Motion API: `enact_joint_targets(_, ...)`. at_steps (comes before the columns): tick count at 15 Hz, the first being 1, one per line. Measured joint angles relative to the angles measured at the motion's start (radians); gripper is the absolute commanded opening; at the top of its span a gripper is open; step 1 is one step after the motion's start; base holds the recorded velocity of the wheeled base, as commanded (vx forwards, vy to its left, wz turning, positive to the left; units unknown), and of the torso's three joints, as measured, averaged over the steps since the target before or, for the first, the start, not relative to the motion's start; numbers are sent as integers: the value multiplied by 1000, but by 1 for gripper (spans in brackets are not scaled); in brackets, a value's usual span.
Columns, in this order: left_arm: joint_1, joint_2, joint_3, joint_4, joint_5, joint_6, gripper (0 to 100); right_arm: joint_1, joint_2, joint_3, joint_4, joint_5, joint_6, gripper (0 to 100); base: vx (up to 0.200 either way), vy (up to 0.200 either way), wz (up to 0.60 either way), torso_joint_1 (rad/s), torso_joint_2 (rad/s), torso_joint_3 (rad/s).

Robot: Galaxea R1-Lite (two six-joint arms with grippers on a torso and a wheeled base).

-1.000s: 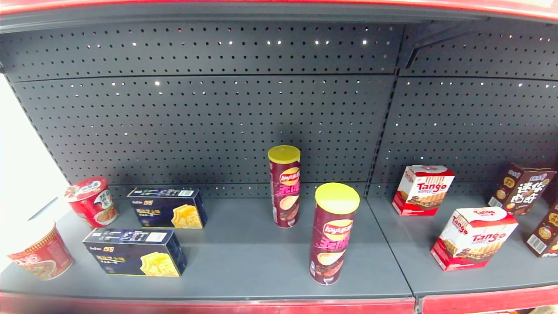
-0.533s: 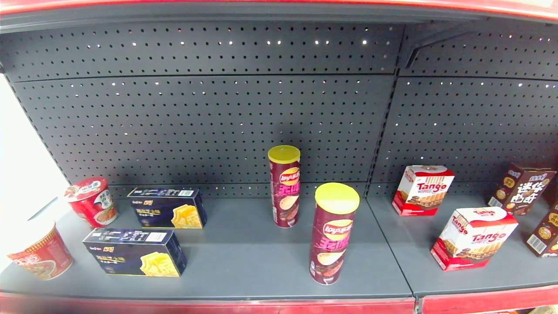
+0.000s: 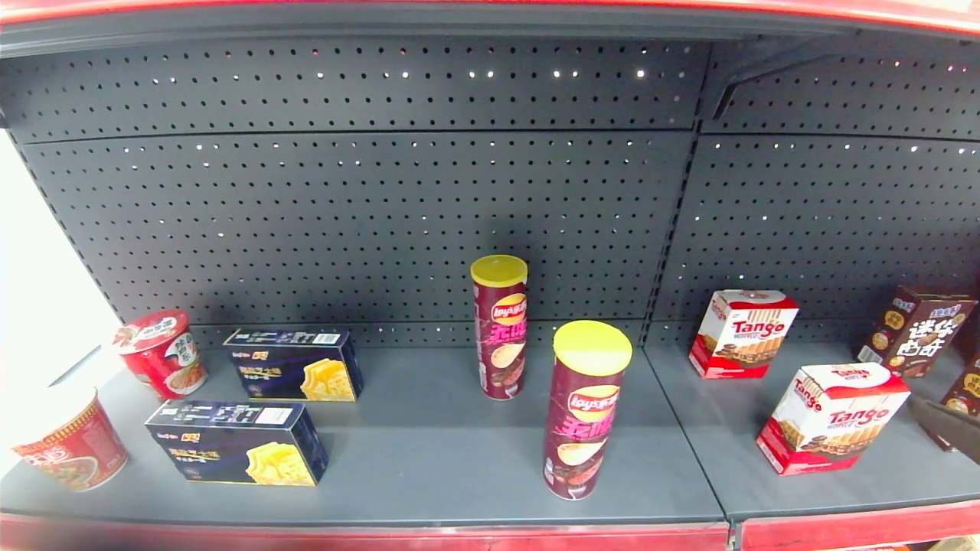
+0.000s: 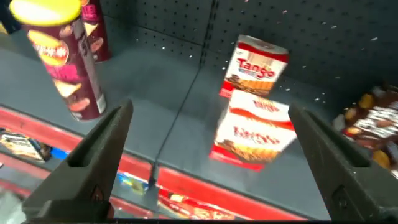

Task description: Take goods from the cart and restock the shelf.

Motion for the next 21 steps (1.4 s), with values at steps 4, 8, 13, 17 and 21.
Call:
enact_joint_targets(4,0,0,0,0,0,0,100,74,209,-63,-28,-16,91,100,0,0,0,0,0,0)
enact_joint_targets(8,0,0,0,0,0,0,100,184,395,-72,-217,-187,229,100,0,0,0,0,0,0)
enact_joint_targets(13,0,0,0,0,0,0,100,204,588,7,-448,-218,249,100,0,0,0,0,0,0)
enact_joint_targets(17,0,1,0,0,0,0,100,209,710,84,-607,-219,250,100,0,0,0,0,0,0)
enact_joint_targets(21,0,1,0,0,0,0,100,222,784,100,-659,-227,251,100,0,0,0,0,0,0)
